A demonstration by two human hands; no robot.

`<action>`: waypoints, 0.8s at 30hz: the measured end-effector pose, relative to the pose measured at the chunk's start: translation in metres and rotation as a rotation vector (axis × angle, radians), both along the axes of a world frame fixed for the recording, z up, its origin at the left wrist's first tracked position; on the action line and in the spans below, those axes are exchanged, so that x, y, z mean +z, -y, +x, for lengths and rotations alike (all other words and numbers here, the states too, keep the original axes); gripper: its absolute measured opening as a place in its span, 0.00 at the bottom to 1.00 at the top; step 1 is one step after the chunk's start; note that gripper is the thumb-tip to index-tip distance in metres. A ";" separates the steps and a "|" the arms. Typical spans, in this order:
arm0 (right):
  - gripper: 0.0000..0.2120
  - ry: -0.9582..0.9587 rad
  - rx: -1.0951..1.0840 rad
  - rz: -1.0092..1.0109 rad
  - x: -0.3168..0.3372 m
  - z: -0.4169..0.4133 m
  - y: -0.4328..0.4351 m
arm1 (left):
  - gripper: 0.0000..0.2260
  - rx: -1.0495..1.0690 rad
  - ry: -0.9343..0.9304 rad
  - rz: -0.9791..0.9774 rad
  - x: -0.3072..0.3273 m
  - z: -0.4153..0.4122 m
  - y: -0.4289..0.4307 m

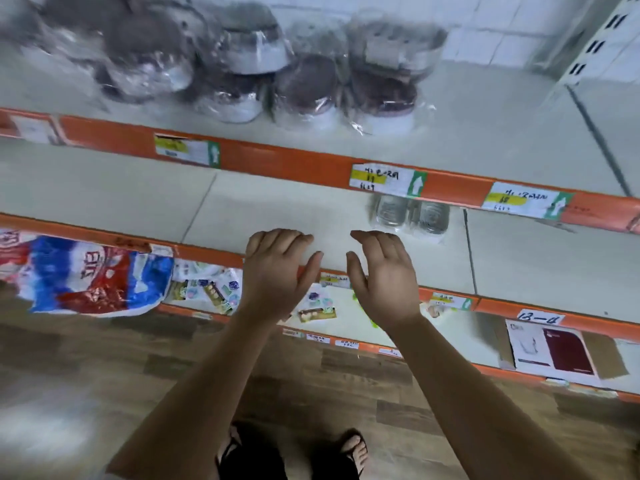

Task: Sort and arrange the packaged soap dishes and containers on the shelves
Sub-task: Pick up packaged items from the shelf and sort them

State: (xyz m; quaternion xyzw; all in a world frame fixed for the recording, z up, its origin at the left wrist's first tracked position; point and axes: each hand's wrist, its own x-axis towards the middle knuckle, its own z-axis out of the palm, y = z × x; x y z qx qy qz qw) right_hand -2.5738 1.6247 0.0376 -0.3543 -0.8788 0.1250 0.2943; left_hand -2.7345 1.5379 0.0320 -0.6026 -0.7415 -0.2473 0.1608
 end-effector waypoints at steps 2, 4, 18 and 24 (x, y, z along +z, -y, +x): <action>0.16 -0.042 0.034 0.036 0.023 -0.029 0.013 | 0.17 0.041 -0.023 0.013 0.023 -0.024 0.017; 0.16 -0.077 0.072 0.080 0.044 -0.061 0.026 | 0.16 0.078 -0.056 0.035 0.044 -0.055 0.037; 0.14 -0.236 0.155 0.137 0.116 -0.304 0.140 | 0.16 0.301 -0.132 0.104 0.132 -0.302 0.184; 0.14 -0.209 0.189 0.143 0.134 -0.375 0.152 | 0.17 0.329 -0.088 0.090 0.148 -0.365 0.199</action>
